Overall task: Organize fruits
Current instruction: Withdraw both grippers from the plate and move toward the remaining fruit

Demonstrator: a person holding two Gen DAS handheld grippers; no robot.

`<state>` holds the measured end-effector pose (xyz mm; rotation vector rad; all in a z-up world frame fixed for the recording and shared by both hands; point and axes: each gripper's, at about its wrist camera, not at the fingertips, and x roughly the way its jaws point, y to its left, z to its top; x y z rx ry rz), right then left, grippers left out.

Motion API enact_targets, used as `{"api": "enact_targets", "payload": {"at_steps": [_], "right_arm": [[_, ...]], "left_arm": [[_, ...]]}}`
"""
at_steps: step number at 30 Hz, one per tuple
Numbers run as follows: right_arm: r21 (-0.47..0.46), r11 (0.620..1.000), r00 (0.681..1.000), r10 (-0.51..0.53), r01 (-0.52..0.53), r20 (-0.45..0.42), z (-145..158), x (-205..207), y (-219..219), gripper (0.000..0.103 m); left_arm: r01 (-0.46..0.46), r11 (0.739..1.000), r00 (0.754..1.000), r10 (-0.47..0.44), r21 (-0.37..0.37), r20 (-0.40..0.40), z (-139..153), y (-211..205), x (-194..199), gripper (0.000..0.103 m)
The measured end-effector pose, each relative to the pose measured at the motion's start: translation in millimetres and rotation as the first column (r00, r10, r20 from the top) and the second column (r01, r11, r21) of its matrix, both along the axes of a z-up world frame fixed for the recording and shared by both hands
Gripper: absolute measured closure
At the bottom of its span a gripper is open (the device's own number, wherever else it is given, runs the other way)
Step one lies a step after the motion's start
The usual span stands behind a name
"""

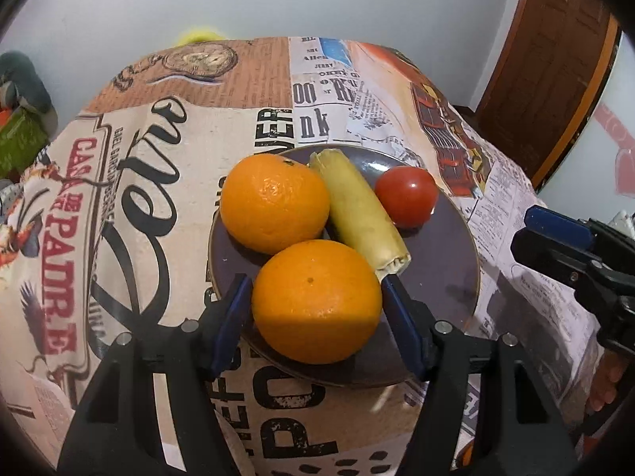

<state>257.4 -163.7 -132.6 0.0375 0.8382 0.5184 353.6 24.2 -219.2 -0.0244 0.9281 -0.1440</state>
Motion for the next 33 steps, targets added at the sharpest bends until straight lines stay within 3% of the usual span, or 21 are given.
{"api": "enact_targets", "payload": {"at_steps": [7,13,21,27,33], "right_arm": [[-0.025,1.0,1.0,0.003,-0.003,0.015,5.0,-7.5,0.3,0.057],[-0.03,1.0,0.999,0.006,-0.005,0.032,16.3,-21.2,1.2,0.057],[-0.046,0.998,0.997,0.035,-0.032,0.07,38.3,-55.3,8.4,0.057],[-0.074,0.996,0.995,0.058,-0.052,0.08,45.6,-80.9,11.2,0.053],[-0.132,0.988,0.995,0.085,-0.078,0.046,35.4,-105.3,14.4,0.05]], "left_arm": [[-0.013,1.0,1.0,0.013,0.0,-0.028,7.4,2.1,-3.3,0.037],[-0.021,1.0,0.995,0.02,0.014,0.094,53.3,7.8,-36.0,0.037],[-0.039,0.999,0.985,0.034,0.026,0.171,95.7,15.5,-85.0,0.034],[-0.062,0.997,0.986,0.055,0.041,0.157,92.6,26.1,-120.1,0.034],[-0.062,0.995,0.995,0.055,0.077,0.089,63.1,32.0,-151.2,0.034]]}}
